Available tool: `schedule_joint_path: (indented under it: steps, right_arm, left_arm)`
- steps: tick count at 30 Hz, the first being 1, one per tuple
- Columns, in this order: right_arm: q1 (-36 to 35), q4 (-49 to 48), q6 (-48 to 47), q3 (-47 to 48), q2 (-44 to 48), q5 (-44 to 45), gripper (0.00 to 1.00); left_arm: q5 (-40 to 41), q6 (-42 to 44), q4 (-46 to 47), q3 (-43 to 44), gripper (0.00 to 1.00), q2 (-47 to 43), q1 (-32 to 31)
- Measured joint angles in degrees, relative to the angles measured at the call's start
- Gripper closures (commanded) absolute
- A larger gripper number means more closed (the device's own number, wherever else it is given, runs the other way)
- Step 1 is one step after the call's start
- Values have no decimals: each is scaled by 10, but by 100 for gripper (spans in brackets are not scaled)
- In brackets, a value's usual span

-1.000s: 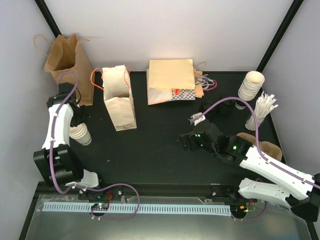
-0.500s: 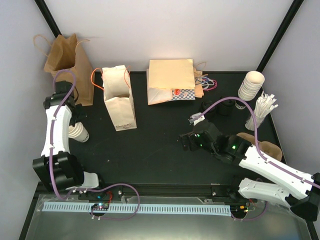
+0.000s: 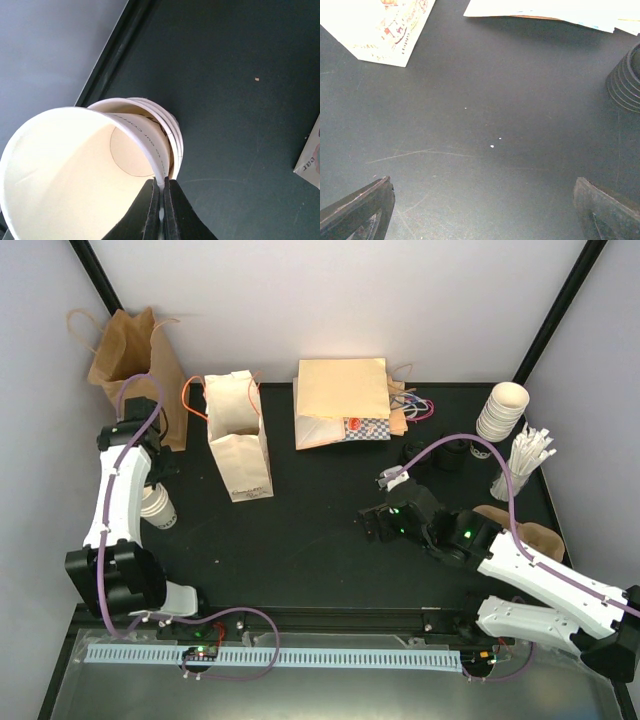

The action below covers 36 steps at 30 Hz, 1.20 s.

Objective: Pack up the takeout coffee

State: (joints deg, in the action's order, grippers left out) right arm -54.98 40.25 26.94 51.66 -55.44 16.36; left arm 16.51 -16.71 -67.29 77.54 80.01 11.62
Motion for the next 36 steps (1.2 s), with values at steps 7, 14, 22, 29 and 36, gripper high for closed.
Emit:
schedule_joint_path:
  steps: [7, 14, 22, 29, 36]
  right_arm:
    - [0, 0, 0, 0, -3, 0, 0]
    - [0, 3, 0, 1, -8, 0, 0]
    - [0, 15, -1, 2, -8, 0, 0]
    - [0, 23, -3, 7, -9, 4, 0]
    - [0, 22, -2, 15, -24, 4, 0]
  left_arm:
    - [28, -9, -24, 28, 98, 0, -18]
    - [53, -22, -61, 92, 98, -13, -37]
    - [66, -49, -111, 186, 98, -59, -92]
    - [28, -82, -128, 181, 98, -166, -133]
    - [-27, -141, -139, 89, 98, -232, -227]
